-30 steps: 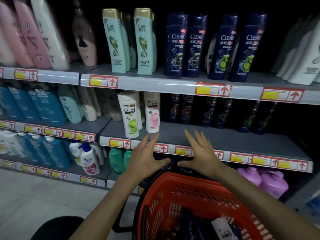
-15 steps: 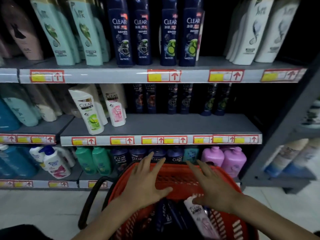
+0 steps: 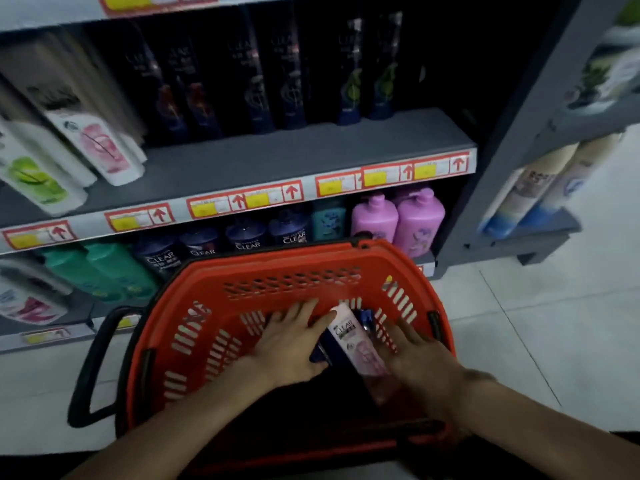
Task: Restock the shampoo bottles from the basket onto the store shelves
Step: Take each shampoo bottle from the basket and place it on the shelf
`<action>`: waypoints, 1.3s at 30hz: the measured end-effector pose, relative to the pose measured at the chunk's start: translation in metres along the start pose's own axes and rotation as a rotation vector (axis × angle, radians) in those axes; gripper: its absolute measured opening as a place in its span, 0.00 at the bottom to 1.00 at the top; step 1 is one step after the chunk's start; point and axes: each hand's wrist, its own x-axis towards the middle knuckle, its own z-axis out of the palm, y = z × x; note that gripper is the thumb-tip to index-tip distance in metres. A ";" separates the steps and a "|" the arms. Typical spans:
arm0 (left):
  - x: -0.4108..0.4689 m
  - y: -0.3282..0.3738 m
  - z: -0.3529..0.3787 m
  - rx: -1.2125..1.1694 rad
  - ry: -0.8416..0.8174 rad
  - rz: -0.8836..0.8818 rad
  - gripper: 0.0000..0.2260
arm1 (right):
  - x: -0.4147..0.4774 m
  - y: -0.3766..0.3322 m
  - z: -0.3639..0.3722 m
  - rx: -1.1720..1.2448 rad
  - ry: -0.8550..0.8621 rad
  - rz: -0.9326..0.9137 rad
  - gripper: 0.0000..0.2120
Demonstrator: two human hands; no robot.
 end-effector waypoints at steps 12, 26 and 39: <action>0.103 0.042 0.045 0.405 -0.130 0.407 0.37 | -0.009 0.001 -0.002 0.073 0.147 -0.119 0.36; 0.092 0.029 0.021 0.472 -0.119 0.464 0.31 | 0.001 -0.003 0.007 -0.191 -0.136 -0.029 0.26; -0.018 -0.032 -0.048 0.401 0.027 0.205 0.29 | 0.037 -0.038 -0.013 0.000 0.025 0.030 0.41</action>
